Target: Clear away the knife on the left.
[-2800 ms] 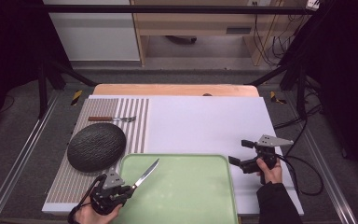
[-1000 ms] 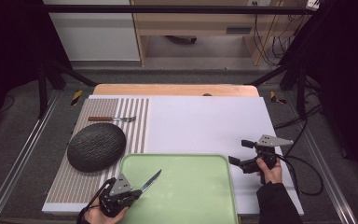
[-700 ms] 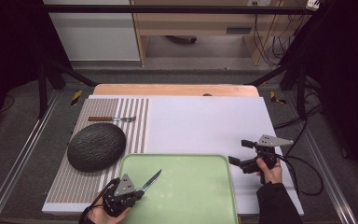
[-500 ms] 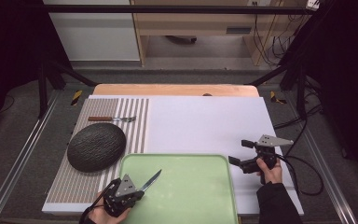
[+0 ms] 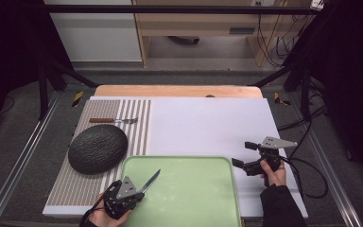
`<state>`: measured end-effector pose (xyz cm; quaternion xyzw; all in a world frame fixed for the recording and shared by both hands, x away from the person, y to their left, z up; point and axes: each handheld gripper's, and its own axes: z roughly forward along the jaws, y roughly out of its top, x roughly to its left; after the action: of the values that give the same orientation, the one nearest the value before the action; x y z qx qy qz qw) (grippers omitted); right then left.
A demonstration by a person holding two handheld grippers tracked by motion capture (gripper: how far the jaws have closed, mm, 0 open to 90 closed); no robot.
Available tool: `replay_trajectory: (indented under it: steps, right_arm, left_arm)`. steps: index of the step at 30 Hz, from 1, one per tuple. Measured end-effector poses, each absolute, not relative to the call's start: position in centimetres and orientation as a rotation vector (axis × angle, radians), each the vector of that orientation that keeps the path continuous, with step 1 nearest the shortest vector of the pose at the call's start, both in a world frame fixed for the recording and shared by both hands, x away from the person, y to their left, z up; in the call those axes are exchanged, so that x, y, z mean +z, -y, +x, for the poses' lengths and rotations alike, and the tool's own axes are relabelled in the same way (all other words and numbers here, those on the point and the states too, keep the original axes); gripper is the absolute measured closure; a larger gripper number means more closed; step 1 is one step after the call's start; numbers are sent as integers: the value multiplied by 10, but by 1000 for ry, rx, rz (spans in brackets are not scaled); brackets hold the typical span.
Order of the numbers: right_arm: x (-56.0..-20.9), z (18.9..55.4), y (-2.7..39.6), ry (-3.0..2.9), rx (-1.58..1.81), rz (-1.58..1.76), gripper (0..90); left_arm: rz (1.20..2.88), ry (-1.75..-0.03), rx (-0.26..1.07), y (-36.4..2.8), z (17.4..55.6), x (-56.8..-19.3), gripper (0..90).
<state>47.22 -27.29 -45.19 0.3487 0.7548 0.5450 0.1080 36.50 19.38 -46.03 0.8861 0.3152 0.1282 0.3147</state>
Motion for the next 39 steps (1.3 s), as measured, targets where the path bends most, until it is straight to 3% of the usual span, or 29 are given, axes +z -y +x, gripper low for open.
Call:
replay_trajectory:
  steps: [39]
  right_arm:
    - [-453, 473, 273, -2226, 1598, 1023, 3]
  left_arm:
    - [2332, -922, 381, -212, 370, -460, 898]
